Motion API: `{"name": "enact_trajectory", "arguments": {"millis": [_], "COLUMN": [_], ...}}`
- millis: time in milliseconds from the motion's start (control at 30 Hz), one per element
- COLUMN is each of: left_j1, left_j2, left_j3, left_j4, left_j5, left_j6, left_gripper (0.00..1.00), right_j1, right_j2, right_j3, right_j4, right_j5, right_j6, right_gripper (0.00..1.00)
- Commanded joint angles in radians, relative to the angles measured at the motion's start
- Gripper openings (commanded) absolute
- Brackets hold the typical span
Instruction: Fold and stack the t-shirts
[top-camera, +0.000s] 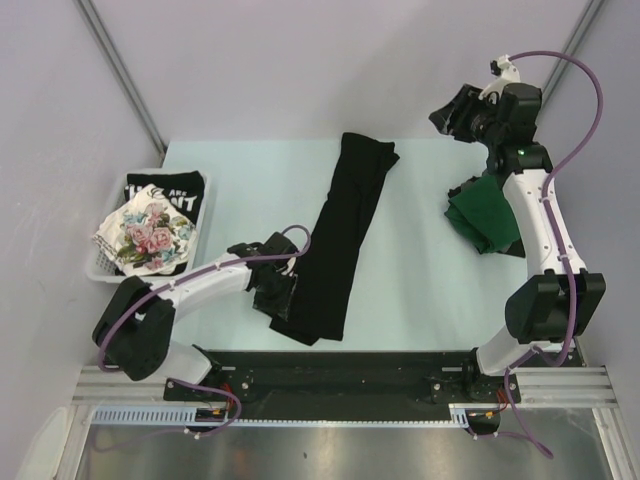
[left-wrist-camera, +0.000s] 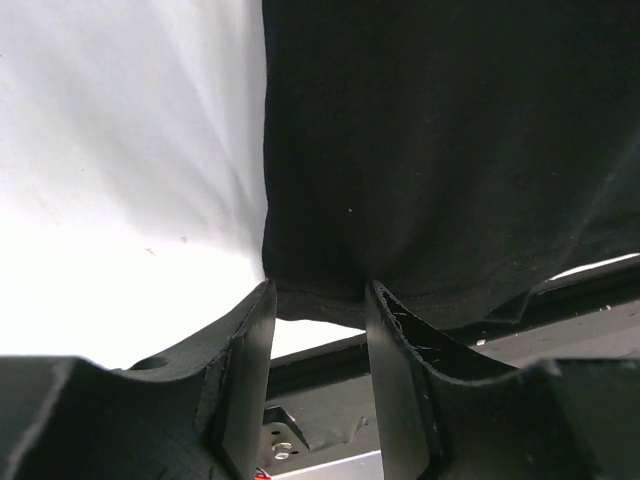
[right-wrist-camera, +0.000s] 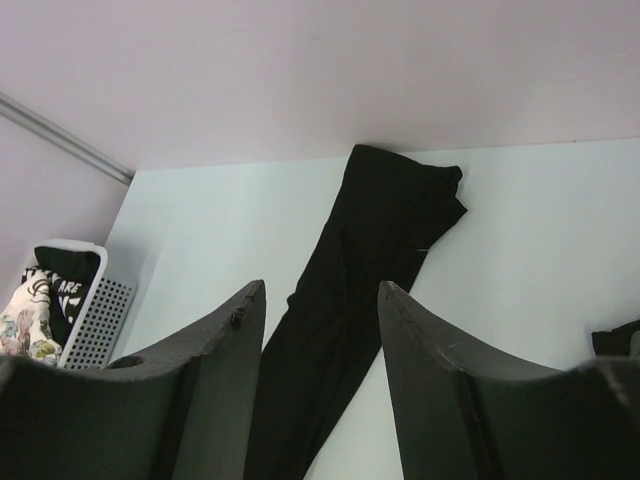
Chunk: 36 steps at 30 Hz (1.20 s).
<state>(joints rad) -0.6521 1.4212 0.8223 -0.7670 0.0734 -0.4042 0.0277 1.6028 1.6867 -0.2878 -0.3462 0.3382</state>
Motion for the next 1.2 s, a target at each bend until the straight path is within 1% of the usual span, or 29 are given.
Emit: {"name": "enact_trajectory", "arguments": {"millis": [0, 233, 400, 433, 467, 700, 800, 833, 967, 1000, 1033, 1167], "left_j1": [-0.004, -0.004, -0.012, -0.014, -0.015, -0.026, -0.032, -0.035, -0.04, -0.041, -0.043, -0.044], "left_j2": [0.016, 0.053, 0.091, 0.093, 0.102, 0.12, 0.133, 0.136, 0.14, 0.14, 0.145, 0.153], "left_j3": [0.005, -0.031, -0.022, -0.018, -0.015, -0.025, -0.025, -0.025, -0.023, -0.023, -0.023, -0.015], "left_j4": [0.023, 0.067, 0.051, 0.049, 0.048, 0.061, 0.063, 0.063, 0.057, 0.055, 0.052, 0.044], "left_j5": [0.002, 0.039, 0.04, 0.04, 0.04, 0.051, 0.054, 0.054, 0.055, 0.058, 0.062, 0.08], "left_j6": [-0.038, -0.05, -0.045, -0.044, -0.041, -0.036, -0.035, -0.033, -0.03, -0.027, -0.024, -0.015], "left_gripper": [0.46, 0.44, 0.43, 0.43, 0.42, 0.36, 0.32, 0.26, 0.12, 0.05, 0.03, 0.02], "right_j1": [-0.008, -0.02, -0.02, -0.018, -0.044, -0.046, -0.048, -0.048, -0.049, -0.052, -0.051, -0.052], "right_j2": [-0.046, -0.067, -0.075, -0.078, -0.076, -0.09, -0.096, -0.095, -0.093, -0.095, -0.093, -0.093], "right_j3": [0.024, 0.025, 0.021, 0.018, 0.016, 0.001, -0.001, -0.001, 0.001, 0.001, 0.002, 0.001], "right_j4": [-0.011, -0.037, -0.036, -0.036, -0.036, -0.037, -0.04, -0.04, -0.037, -0.036, -0.036, -0.034], "right_j5": [0.004, -0.002, -0.005, -0.004, -0.005, 0.0, 0.003, 0.004, 0.004, 0.003, 0.001, 0.001], "right_j6": [-0.027, -0.044, -0.044, -0.041, -0.041, -0.042, -0.045, -0.044, -0.036, -0.034, -0.033, -0.028], "right_gripper": [0.54, 0.54, 0.54, 0.55, 0.54, 0.54, 0.54, 0.54, 0.55, 0.55, 0.55, 0.55]}}
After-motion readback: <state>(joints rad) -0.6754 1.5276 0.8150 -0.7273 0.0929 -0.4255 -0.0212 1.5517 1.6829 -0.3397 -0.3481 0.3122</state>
